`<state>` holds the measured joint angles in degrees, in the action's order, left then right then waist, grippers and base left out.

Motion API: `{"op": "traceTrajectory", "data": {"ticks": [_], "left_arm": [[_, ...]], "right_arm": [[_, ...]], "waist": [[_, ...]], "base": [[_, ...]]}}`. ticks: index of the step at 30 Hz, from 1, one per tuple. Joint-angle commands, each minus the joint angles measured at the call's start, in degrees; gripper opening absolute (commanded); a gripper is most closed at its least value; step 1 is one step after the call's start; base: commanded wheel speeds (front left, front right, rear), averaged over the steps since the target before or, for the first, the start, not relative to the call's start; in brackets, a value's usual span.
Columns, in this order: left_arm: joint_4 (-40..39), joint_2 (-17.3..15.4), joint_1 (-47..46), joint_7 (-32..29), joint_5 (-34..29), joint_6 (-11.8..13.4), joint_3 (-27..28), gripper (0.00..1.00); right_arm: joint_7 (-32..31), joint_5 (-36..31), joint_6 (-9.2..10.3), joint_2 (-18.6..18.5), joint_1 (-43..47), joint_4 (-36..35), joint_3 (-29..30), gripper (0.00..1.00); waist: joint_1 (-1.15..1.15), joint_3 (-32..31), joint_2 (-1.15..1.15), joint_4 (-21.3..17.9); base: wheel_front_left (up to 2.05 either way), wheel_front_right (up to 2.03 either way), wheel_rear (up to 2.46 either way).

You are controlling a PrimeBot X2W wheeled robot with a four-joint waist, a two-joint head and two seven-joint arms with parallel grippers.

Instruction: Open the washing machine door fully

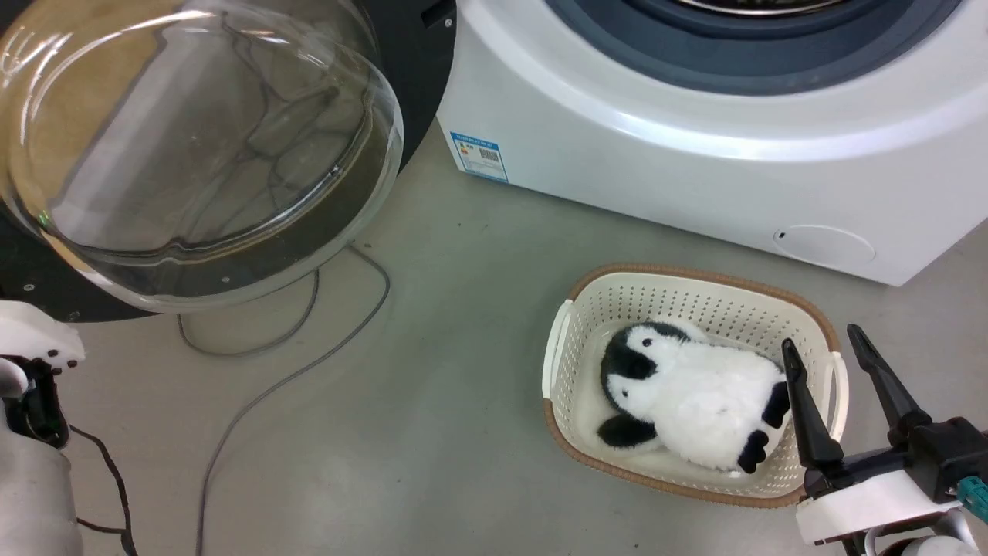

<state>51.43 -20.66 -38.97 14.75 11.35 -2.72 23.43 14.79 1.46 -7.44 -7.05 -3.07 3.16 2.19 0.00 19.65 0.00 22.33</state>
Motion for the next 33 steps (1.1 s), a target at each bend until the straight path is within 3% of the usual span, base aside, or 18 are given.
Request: {"op": "traceTrajectory", "data": {"ticks": [1,19,28,33], "left_arm": [[-1.1,-0.1,-0.2,0.3,-0.7,-0.3,0.0,0.0],[-22.9,6.6,12.8,0.3,-5.4,-2.3,0.0,0.0],[-36.0,12.9,22.6,0.3,-7.8,-3.6,-4.7,0.0],[-40.3,14.8,27.1,0.3,-8.0,-4.2,-8.1,0.0]], "right_arm": [[0.2,-0.5,-0.05,0.2,-0.1,0.2,0.1,1.0],[0.2,0.2,-0.05,3.8,3.0,0.2,0.6,1.0],[0.2,1.3,-0.05,4.1,4.7,-1.4,1.0,1.0],[0.2,2.3,-0.05,4.2,5.9,-2.6,1.1,1.0]], "waist": [[0.0,-0.8,0.0,-0.1],[0.0,-11.5,0.0,-1.3],[0.0,-15.4,0.0,-3.7],[0.0,-17.2,0.0,-5.8]], "base": [[0.0,0.0,0.0],[0.0,0.0,0.0],[0.0,0.0,0.0],[0.0,0.0,0.0]]}}
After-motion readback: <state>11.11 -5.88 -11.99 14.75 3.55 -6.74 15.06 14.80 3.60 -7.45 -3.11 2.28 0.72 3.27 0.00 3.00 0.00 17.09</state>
